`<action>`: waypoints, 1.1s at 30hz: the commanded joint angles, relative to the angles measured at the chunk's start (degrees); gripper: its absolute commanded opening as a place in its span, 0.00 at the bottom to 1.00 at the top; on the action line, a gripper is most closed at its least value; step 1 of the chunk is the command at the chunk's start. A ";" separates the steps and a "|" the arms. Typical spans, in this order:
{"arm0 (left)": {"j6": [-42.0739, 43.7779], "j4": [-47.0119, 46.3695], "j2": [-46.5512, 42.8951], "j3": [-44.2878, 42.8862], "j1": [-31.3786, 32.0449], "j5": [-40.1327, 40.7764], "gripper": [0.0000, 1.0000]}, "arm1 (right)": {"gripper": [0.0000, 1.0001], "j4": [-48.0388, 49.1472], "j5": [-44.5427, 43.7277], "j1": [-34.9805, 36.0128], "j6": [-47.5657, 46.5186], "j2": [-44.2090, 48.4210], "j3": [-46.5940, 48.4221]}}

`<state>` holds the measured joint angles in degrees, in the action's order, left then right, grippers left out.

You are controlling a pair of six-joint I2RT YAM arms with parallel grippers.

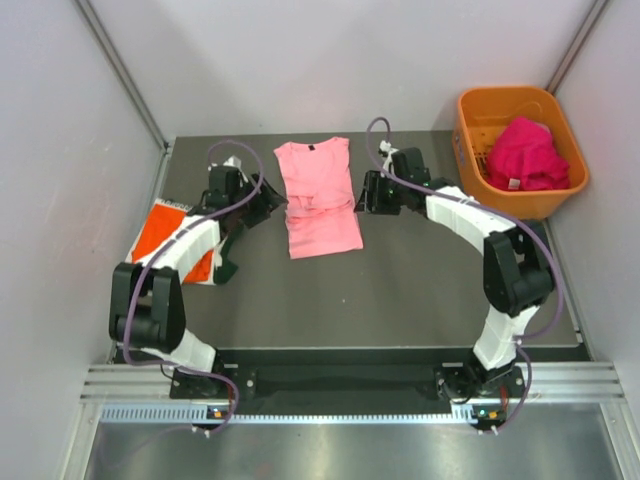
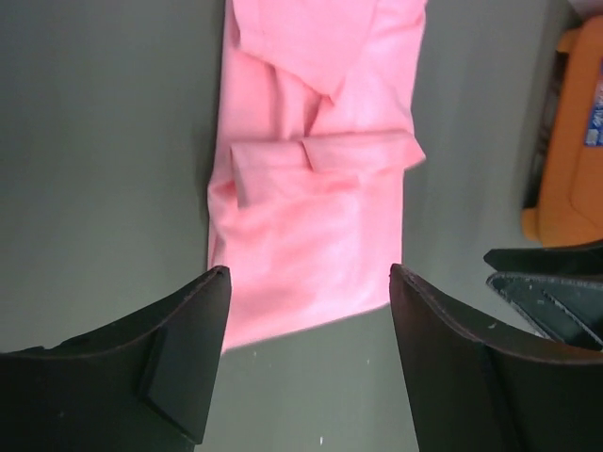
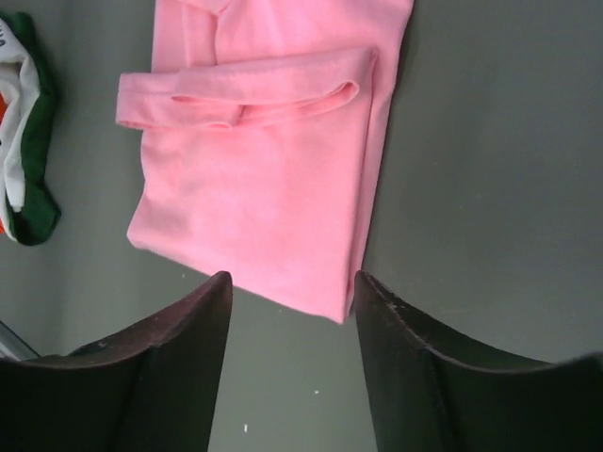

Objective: Fold and stack the t-shirts

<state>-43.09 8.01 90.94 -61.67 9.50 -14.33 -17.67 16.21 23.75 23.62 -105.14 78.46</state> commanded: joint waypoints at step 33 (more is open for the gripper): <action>-1.03 -5.81 5.04 14.38 2.98 -5.45 0.51 | 0.35 6.77 5.86 1.92 2.05 -6.92 -10.07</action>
<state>-44.84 3.40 95.53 -47.03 12.19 -20.12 -12.19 22.28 24.75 25.47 -110.96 68.62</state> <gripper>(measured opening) 0.498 0.360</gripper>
